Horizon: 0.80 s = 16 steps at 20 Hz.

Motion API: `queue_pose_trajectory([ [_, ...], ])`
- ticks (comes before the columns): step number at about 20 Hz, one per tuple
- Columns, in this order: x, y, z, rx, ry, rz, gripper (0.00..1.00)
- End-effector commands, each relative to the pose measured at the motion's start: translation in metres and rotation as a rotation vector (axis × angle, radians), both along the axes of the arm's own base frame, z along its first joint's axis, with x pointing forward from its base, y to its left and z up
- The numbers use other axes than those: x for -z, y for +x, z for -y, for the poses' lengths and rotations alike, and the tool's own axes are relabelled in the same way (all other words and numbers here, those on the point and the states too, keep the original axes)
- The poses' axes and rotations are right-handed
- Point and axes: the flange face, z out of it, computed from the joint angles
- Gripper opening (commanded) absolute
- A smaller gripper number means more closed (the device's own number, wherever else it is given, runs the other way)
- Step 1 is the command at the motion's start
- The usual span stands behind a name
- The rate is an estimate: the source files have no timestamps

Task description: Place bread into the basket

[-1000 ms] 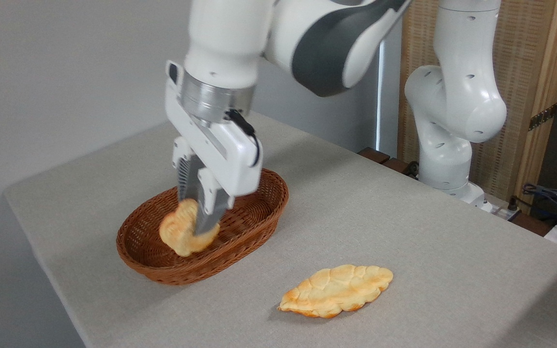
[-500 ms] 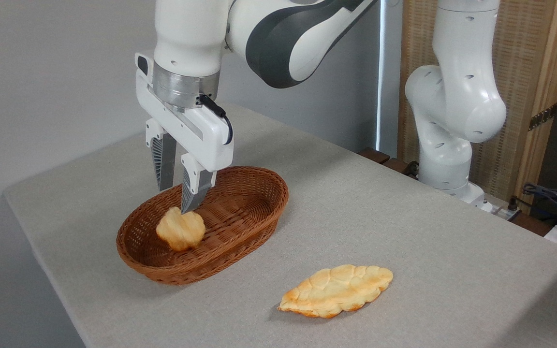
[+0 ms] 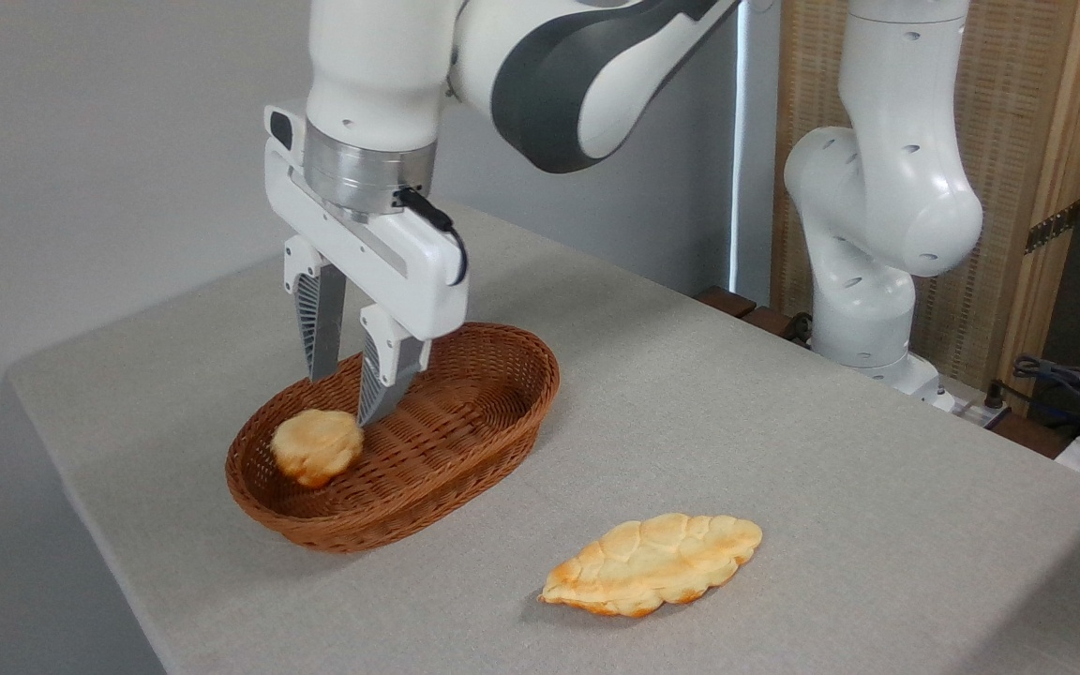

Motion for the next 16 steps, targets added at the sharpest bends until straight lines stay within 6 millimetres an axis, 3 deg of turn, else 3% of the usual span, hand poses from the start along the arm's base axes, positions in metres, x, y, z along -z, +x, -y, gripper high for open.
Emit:
queue_pose_trajectory([
  [1,-0.016,-0.001,-0.028,-0.026,0.071,0.027,1.00],
  [8,-0.013,-0.009,-0.038,0.032,0.218,-0.025,1.00],
  [12,-0.014,-0.009,-0.039,0.020,0.207,-0.025,1.00],
  [16,-0.014,-0.009,-0.051,-0.004,0.191,-0.027,1.00],
])
